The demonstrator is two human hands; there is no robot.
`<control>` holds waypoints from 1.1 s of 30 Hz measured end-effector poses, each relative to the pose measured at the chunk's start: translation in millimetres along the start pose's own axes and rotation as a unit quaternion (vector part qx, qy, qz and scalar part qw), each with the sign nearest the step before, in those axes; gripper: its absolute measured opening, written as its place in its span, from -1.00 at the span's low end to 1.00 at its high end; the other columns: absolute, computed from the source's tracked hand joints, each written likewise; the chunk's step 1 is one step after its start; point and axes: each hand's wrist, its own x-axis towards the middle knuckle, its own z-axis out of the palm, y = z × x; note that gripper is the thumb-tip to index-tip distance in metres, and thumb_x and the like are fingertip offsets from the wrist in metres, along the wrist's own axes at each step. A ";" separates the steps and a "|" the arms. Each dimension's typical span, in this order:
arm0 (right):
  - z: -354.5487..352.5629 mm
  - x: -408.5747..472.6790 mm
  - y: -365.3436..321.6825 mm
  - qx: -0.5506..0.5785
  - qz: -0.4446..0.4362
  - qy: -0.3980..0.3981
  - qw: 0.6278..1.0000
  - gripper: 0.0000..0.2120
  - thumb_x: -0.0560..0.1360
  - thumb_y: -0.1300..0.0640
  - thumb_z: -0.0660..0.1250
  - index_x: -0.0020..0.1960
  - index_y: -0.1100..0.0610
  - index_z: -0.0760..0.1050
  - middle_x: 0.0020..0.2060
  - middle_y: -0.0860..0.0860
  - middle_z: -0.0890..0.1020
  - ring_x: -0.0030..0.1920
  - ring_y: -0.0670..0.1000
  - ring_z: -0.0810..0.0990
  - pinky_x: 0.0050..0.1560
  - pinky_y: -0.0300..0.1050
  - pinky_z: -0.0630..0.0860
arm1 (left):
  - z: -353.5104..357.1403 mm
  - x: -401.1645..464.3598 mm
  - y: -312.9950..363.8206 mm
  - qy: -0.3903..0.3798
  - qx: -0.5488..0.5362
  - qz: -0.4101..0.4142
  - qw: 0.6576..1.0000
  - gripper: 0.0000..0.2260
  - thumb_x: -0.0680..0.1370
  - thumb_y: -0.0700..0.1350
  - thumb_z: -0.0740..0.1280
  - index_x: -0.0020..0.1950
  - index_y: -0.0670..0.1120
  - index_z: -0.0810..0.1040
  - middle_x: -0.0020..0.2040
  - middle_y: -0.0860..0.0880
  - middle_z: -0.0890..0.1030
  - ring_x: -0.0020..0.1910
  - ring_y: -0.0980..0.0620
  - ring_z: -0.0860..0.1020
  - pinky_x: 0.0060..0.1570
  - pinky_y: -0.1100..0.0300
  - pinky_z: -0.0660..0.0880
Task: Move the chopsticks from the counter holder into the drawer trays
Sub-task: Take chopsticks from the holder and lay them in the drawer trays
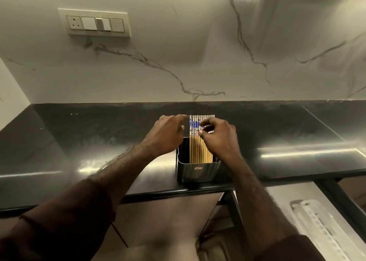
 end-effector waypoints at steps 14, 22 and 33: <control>35.6 69.5 55.0 -0.010 0.073 -0.093 0.993 -0.65 0.51 0.16 0.40 0.28 0.03 0.50 0.13 -0.02 0.64 0.03 -0.15 0.60 -0.08 -0.36 0.48 | 74.7 90.3 -45.1 -0.054 -0.037 -0.083 0.994 -0.53 0.59 -0.19 0.28 0.50 -0.03 0.31 0.26 -0.15 0.59 0.11 -0.04 0.62 0.01 0.23 0.50; 48.7 79.1 56.2 -0.025 0.090 -0.106 0.990 -0.69 0.52 0.15 0.38 0.26 0.02 0.52 0.07 -0.05 0.66 -0.10 -0.20 0.57 -0.18 -0.43 0.43 | 85.2 103.4 -60.0 0.009 -0.159 -0.107 0.981 -0.69 0.49 -0.12 0.46 0.23 -0.03 0.62 0.07 -0.03 0.70 -0.01 0.13 0.66 0.07 0.13 0.61; 56.8 77.0 55.9 -0.007 0.104 -0.119 0.987 -0.72 0.52 0.13 0.39 0.23 0.05 0.53 0.10 -0.02 0.64 0.03 -0.13 0.61 -0.02 -0.30 0.52 | 80.1 97.8 -64.3 0.042 -0.271 -0.154 0.949 -0.77 0.43 -0.23 0.50 0.07 -0.07 0.67 -0.10 -0.02 0.71 -0.15 0.11 0.69 -0.09 0.12 0.66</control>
